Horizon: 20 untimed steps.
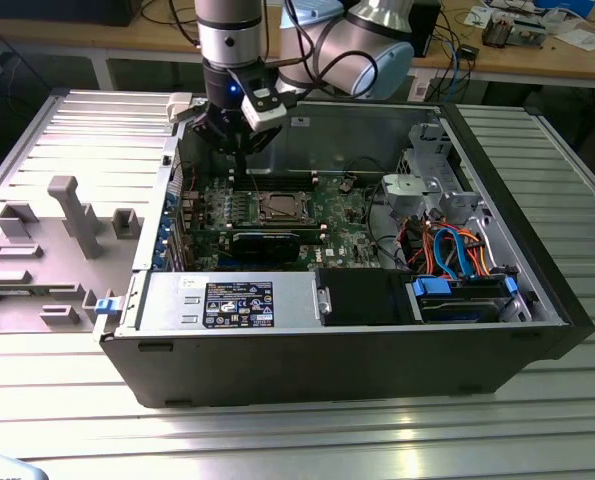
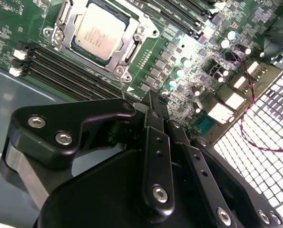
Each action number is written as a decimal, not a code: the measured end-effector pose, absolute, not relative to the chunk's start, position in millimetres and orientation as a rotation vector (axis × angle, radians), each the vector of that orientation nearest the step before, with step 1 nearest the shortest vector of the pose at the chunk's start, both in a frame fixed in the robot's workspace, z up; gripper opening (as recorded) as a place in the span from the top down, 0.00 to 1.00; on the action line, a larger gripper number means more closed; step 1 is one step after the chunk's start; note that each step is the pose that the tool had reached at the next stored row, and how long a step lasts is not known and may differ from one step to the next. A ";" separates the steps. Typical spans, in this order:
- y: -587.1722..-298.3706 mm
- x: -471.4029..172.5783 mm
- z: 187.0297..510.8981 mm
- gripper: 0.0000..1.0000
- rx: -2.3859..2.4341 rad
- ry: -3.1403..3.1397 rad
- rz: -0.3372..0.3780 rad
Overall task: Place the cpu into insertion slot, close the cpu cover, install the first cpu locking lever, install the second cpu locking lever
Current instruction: 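Install the first cpu locking lever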
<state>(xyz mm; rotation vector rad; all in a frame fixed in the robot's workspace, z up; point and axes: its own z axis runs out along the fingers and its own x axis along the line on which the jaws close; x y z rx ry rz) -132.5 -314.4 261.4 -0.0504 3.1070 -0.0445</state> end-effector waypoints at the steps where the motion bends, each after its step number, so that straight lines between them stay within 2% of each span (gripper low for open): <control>1: -314.2 -134.1 261.1 0.89 -0.050 3.107 -0.041; 8: -304.0 -134.4 258.6 0.89 -0.051 3.107 0.010; 20: -302.8 -124.2 258.5 0.89 -0.060 3.107 0.011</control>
